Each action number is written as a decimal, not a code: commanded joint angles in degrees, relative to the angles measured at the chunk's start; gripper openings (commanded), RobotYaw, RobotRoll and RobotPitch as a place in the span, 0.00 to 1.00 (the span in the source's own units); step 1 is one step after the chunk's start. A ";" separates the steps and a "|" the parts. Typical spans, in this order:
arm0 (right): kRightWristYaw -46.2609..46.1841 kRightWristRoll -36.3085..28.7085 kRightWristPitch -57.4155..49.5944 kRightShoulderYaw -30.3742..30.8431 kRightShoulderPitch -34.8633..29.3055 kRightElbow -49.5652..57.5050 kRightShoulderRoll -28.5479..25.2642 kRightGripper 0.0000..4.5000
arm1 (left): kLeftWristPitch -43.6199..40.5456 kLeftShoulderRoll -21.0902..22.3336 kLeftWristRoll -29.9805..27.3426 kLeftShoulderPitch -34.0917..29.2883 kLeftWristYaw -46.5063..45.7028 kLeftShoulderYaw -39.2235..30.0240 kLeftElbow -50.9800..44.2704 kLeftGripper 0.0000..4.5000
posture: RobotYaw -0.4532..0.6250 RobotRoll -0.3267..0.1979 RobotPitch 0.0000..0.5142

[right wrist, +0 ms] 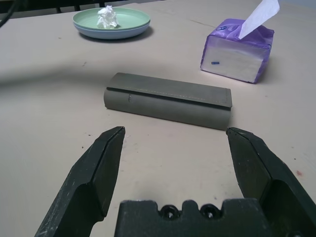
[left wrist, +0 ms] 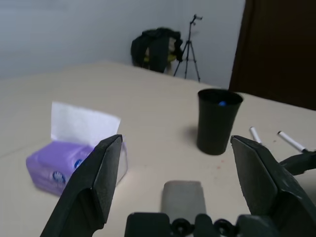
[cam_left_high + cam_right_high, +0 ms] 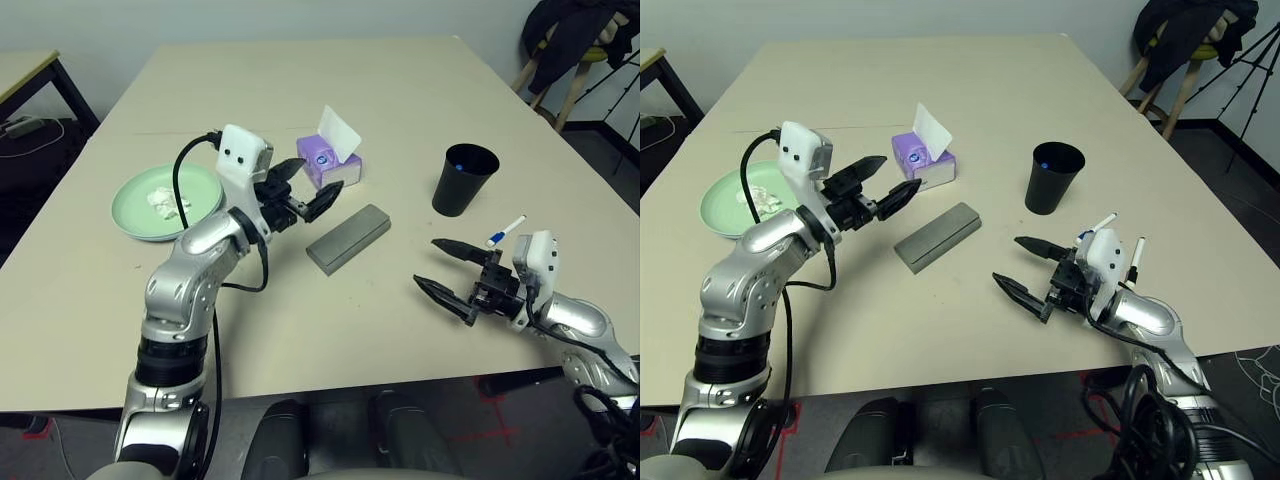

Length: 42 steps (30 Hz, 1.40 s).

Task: Organize and tidy the items on the table.

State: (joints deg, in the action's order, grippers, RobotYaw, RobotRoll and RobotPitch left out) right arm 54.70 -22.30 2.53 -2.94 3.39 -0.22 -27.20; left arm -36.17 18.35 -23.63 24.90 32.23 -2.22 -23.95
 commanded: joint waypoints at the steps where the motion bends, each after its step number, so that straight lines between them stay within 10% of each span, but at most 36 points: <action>1: -0.09 0.47 1.03 -0.05 0.30 -1.28 0.12 1.00 | 2.90 2.98 -0.95 -3.76 4.27 1.99 -3.27 0.99 | 0.41 0.62 0.14; 10: 0.10 0.73 1.84 -0.21 2.08 -3.06 0.25 1.00 | 14.97 11.34 3.36 -13.41 13.45 6.33 1.41 0.99 | 0.42 0.62 0.14; 21: -0.18 0.38 1.75 -1.07 2.23 -2.80 -0.43 1.00 | 26.43 11.87 5.17 -17.10 18.41 8.83 4.86 0.99 | 0.40 0.62 0.14; 42: 0.06 0.37 2.31 -1.01 2.65 -3.36 -1.56 1.00 | 10.26 10.80 -5.40 -14.34 11.97 4.53 0.52 0.99 | 0.41 0.62 0.16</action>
State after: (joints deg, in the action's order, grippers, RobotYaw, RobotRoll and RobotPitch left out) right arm 54.51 -21.79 4.31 -3.16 6.12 -2.84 -28.44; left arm -25.05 29.36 -28.10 10.21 44.82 2.84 -22.00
